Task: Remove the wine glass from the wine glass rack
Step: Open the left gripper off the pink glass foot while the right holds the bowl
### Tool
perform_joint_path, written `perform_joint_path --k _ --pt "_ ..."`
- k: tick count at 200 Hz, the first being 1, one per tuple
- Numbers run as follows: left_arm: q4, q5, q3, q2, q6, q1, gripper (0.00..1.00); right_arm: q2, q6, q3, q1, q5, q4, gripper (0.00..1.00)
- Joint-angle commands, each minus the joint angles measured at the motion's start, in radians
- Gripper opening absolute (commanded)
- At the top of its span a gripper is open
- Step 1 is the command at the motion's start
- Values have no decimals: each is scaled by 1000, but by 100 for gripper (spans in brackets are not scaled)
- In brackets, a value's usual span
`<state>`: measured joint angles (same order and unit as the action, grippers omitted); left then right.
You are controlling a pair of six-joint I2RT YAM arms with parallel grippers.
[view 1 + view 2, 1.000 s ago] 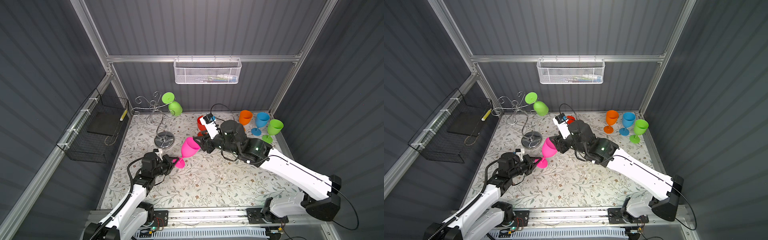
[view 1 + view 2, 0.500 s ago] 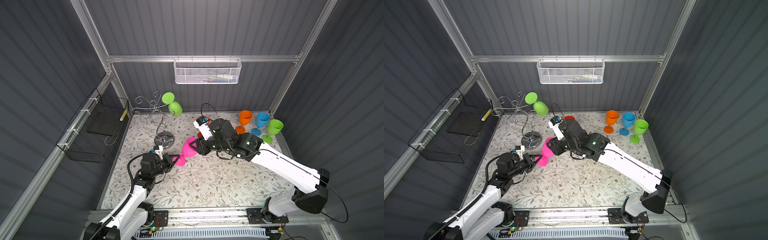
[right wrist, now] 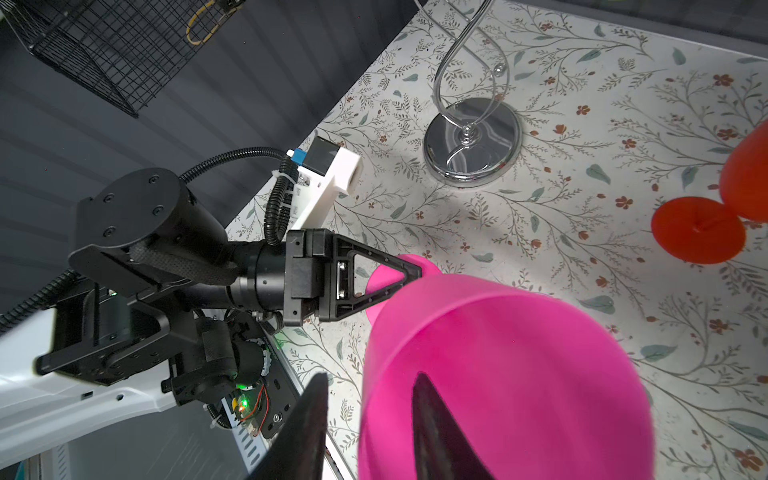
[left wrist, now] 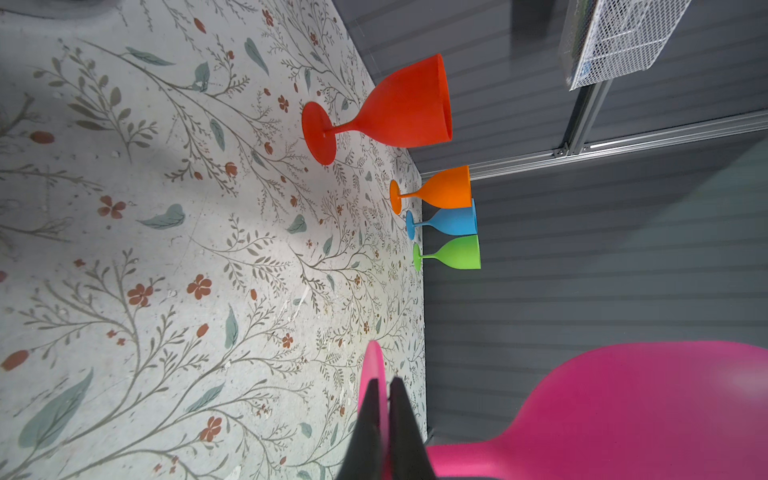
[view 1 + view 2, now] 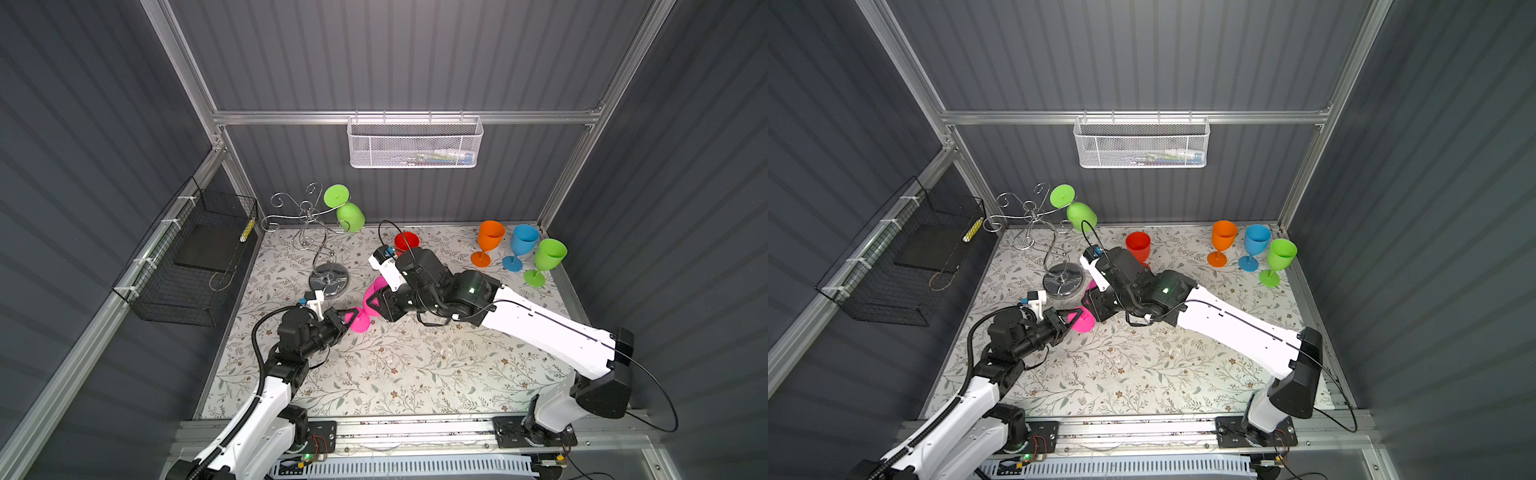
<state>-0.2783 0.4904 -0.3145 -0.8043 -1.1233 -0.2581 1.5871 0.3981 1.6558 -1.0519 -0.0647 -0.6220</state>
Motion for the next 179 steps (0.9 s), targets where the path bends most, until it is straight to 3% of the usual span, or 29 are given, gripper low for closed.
perform_joint_path --k 1,23,55,104,152,179 --pt "-19 -10 16 24 30 6 0 4 13 33 -5 -10 3 32" --pt "-3 -18 18 41 33 6 1 12 21 35 -7 -30 14 25" --pt "25 -36 20 68 36 6 5 23 24 44 -10 -42 11 3" --pt "95 -71 -1 116 49 6 53 -1 -4 39 -11 15 -24 0" --pt "180 -69 -40 132 91 6 99 -73 -54 -11 16 145 -152 0" --pt "236 -80 -59 146 130 6 100 -185 -54 -131 90 158 -183 0"
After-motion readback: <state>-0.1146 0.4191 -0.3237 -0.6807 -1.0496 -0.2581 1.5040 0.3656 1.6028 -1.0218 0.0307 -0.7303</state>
